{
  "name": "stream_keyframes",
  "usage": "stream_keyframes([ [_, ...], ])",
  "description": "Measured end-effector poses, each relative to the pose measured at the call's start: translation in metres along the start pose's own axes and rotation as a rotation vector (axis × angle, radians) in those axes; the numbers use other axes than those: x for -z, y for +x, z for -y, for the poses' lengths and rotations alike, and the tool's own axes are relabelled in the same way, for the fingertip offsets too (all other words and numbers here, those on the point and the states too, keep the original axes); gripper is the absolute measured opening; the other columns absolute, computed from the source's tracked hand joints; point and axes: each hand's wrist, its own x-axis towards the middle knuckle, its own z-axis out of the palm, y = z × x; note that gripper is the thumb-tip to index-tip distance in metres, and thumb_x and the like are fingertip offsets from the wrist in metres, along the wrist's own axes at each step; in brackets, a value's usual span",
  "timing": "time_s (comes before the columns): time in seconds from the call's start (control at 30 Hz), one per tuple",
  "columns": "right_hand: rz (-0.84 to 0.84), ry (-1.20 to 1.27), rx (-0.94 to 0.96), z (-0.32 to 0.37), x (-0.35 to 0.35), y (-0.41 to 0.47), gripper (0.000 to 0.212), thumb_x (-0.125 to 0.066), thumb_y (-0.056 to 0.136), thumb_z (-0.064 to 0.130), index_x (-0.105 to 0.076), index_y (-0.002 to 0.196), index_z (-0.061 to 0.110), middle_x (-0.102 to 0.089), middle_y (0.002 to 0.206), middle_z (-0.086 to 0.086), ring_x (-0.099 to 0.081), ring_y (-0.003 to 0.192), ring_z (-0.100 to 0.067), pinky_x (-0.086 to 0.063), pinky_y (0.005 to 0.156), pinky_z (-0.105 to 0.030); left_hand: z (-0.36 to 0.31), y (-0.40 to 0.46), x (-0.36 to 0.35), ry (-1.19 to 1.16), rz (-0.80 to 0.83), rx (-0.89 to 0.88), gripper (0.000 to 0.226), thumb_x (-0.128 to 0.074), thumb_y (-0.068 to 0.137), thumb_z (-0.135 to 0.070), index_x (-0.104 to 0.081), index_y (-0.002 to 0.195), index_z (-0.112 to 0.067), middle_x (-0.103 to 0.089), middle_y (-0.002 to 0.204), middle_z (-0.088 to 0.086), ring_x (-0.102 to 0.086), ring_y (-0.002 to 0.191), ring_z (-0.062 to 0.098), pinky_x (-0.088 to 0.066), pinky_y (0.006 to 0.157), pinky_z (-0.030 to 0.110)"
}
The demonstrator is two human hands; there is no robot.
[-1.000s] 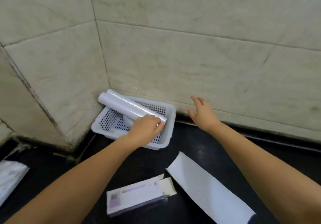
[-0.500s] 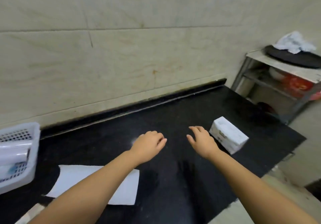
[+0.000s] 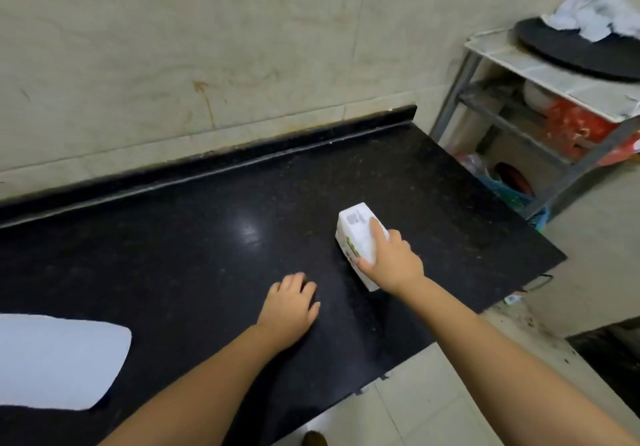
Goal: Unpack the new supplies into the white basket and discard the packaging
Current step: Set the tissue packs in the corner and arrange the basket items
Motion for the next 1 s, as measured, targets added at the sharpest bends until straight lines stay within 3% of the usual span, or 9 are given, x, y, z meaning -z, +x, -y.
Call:
stream_keyframes([
  [0.1,-0.038,-0.018,-0.003,-0.001,-0.008,0.005,0.083,-0.055,0.084,0.05,-0.006,0.148,0.032,-0.039,0.129,-0.012,-0.046,0.111,-0.032,-0.035,0.07,-0.037,-0.001,-0.013,-0.023,0.038,-0.183,-0.01,0.039,-0.066,0.081,-0.033,-0.063,0.114,-0.012,-0.063,0.121,0.011,-0.061,0.111,0.029,-0.049,0.095,0.042],
  [0.17,-0.051,-0.017,0.01,-0.003,-0.008,0.007,0.083,-0.056,0.083,0.051,-0.008,0.148,0.032,-0.041,0.125,-0.013,-0.048,0.109,-0.033,-0.037,0.069,-0.036,-0.003,-0.015,-0.032,0.031,-0.255,-0.008,0.039,-0.07,0.077,-0.03,-0.065,0.112,-0.012,-0.066,0.118,0.011,-0.063,0.108,0.028,-0.05,0.095,0.044],
  [0.3,-0.018,-0.007,0.022,0.0,0.003,0.012,0.082,-0.056,0.083,0.048,-0.009,0.147,0.032,-0.043,0.124,-0.015,-0.051,0.107,-0.037,-0.039,0.071,-0.037,0.0,-0.015,-0.037,-0.02,-0.279,-0.027,0.039,-0.067,0.08,-0.027,-0.062,0.115,-0.011,-0.063,0.123,0.012,-0.061,0.113,0.028,-0.045,0.1,0.045],
  [0.4,0.022,0.061,0.066,0.025,0.011,0.012,0.079,-0.054,0.084,0.047,-0.01,0.147,0.032,-0.042,0.128,-0.016,-0.053,0.108,-0.038,-0.045,0.079,-0.041,0.004,-0.02,-0.024,-0.081,-0.145,-0.048,0.044,-0.046,0.093,-0.032,-0.049,0.132,-0.011,-0.046,0.142,0.012,-0.042,0.132,0.025,-0.03,0.112,0.04],
  [0.47,0.048,0.119,0.138,0.057,0.012,0.009,0.078,-0.054,0.084,0.046,-0.01,0.146,0.032,-0.042,0.129,-0.016,-0.054,0.106,-0.038,-0.048,0.083,-0.042,0.015,-0.033,-0.009,-0.129,-0.108,-0.013,0.044,-0.038,0.096,-0.034,-0.044,0.135,-0.013,-0.046,0.139,0.01,-0.041,0.13,0.026,-0.032,0.107,0.039],
  [0.67,0.117,0.161,0.458,0.202,-0.003,-0.036,0.074,-0.053,0.084,0.044,-0.014,0.145,0.03,-0.046,0.126,-0.018,-0.055,0.101,-0.036,-0.046,0.077,-0.039,0.105,-0.141,0.036,-0.315,-0.235,0.378,0.031,-0.036,0.096,-0.033,-0.053,0.118,-0.018,-0.056,0.115,0.004,-0.053,0.108,0.022,-0.046,0.085,0.038],
  [0.87,0.185,0.148,0.76,0.356,-0.044,-0.136,0.078,-0.052,0.085,0.047,-0.011,0.148,0.028,-0.047,0.131,-0.019,-0.055,0.108,-0.036,-0.047,0.084,-0.042,0.2,-0.325,0.064,-0.45,-0.526,0.774,0.031,-0.04,0.094,-0.032,-0.055,0.12,-0.024,-0.064,0.116,-0.002,-0.06,0.103,0.017,-0.049,0.087,0.036],
  [1.0,0.226,0.217,0.916,0.449,-0.086,-0.218,0.079,-0.056,0.084,0.046,-0.014,0.147,0.025,-0.048,0.132,-0.019,-0.054,0.112,-0.036,-0.049,0.087,-0.043,0.257,-0.46,0.065,-0.412,-0.58,0.969,0.028,-0.042,0.094,-0.03,-0.058,0.116,-0.024,-0.065,0.115,-0.003,-0.061,0.102,0.018,-0.049,0.084,0.033],
])
